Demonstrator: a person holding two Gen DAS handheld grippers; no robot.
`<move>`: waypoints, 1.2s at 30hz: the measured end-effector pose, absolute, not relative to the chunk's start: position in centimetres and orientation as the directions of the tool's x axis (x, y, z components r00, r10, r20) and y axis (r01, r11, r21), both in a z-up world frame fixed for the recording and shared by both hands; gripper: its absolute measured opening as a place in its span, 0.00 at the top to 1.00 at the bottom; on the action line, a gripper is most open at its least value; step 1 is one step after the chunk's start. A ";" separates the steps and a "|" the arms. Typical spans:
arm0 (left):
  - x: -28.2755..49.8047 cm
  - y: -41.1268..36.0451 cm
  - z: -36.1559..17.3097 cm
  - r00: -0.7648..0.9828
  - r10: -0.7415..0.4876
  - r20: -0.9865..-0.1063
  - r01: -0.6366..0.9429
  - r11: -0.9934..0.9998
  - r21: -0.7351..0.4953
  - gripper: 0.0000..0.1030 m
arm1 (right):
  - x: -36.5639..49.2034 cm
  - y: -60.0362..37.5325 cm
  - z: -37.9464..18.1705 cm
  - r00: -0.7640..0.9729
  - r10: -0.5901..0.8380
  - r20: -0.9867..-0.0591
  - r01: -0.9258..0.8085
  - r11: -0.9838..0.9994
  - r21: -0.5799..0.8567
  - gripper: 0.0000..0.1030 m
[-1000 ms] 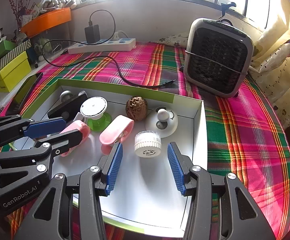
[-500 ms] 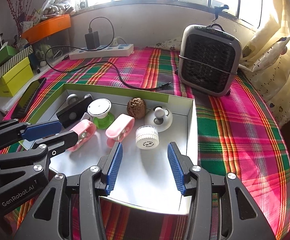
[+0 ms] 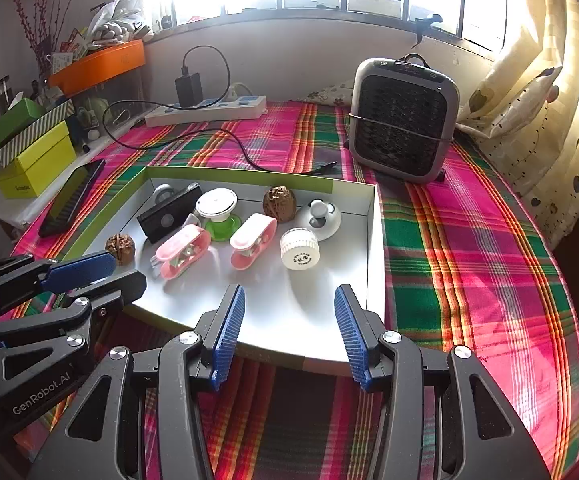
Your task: Organize objects
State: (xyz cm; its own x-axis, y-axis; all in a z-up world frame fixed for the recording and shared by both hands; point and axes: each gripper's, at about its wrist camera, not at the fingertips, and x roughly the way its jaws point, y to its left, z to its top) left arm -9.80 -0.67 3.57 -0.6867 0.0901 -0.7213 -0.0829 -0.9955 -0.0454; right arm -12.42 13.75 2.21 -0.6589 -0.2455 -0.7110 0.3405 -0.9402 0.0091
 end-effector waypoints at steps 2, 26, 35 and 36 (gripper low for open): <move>-9.2 -0.7 3.7 -0.690 0.084 -0.719 -0.078 -0.996 -0.041 0.71 | -11.9 14.0 2.2 -0.660 -0.247 -0.709 0.337 -0.941 0.015 0.54; -3.7 -1.7 0.3 -0.645 0.007 -0.764 0.019 -1.000 -0.025 0.69 | -6.6 15.6 0.0 -0.634 -0.218 -0.742 0.306 -0.952 0.018 0.51; -2.3 -1.3 -0.1 -0.648 -0.020 -0.761 0.036 -0.999 -0.004 0.64 | -5.0 15.7 -0.8 -0.606 -0.185 -0.774 0.290 -0.957 0.002 0.40; -2.3 -1.3 -0.1 -0.650 -0.021 -0.760 0.037 -0.999 -0.004 0.63 | -4.9 15.7 -0.9 -0.598 -0.185 -0.780 0.288 -0.957 0.006 0.40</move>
